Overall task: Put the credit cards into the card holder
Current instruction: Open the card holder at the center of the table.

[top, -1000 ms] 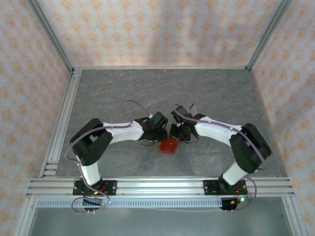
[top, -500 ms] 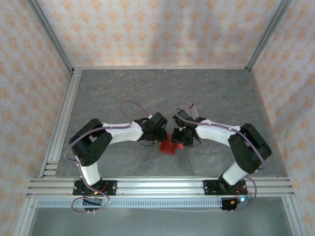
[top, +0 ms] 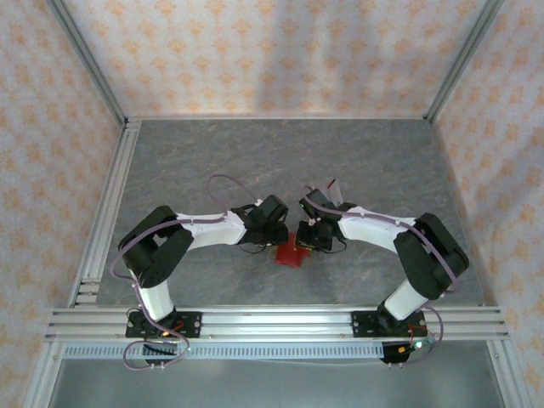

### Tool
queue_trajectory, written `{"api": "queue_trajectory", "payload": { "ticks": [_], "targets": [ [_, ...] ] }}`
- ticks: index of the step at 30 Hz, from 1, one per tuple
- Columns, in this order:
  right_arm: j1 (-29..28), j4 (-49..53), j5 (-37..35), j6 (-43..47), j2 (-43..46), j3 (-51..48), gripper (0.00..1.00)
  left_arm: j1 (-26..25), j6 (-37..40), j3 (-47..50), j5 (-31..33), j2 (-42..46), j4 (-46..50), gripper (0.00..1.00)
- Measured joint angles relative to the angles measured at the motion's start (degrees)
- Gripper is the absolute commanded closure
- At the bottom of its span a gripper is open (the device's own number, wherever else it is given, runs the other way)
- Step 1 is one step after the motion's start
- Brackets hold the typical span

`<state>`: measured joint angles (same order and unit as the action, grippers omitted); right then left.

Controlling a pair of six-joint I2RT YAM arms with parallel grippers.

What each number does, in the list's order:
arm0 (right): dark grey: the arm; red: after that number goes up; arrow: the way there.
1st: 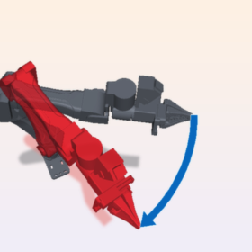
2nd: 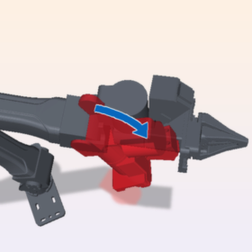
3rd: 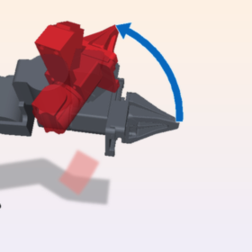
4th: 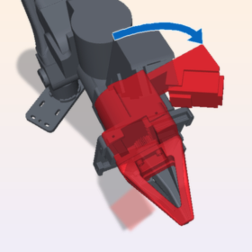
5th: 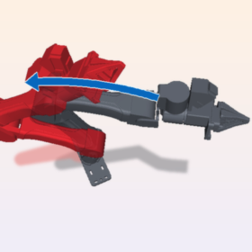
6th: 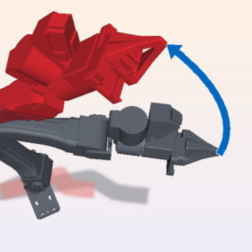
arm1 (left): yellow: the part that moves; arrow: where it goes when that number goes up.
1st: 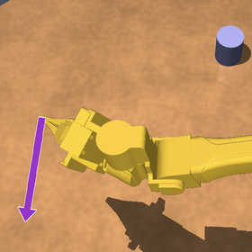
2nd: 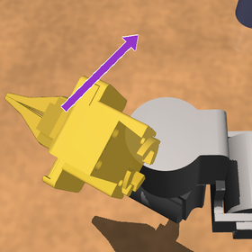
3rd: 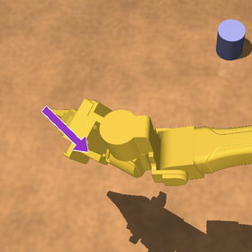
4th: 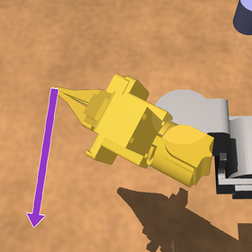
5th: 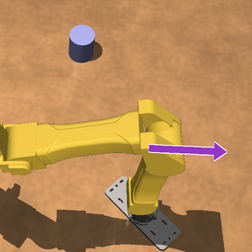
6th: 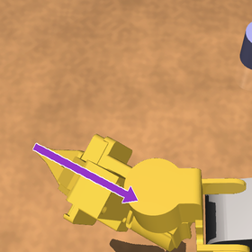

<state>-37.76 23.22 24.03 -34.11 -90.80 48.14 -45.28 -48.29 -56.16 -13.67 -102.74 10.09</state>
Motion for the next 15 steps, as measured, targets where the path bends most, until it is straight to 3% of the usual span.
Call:
{"api": "queue_trajectory", "payload": {
  "ticks": [15],
  "targets": [
    [0.09, 6.29, -1.03, 2.69, 0.0, 3.74, 1.0, 0.0, -1.16, 0.13, 0.0, 0.02, -0.48, 0.74]
  ]
}}
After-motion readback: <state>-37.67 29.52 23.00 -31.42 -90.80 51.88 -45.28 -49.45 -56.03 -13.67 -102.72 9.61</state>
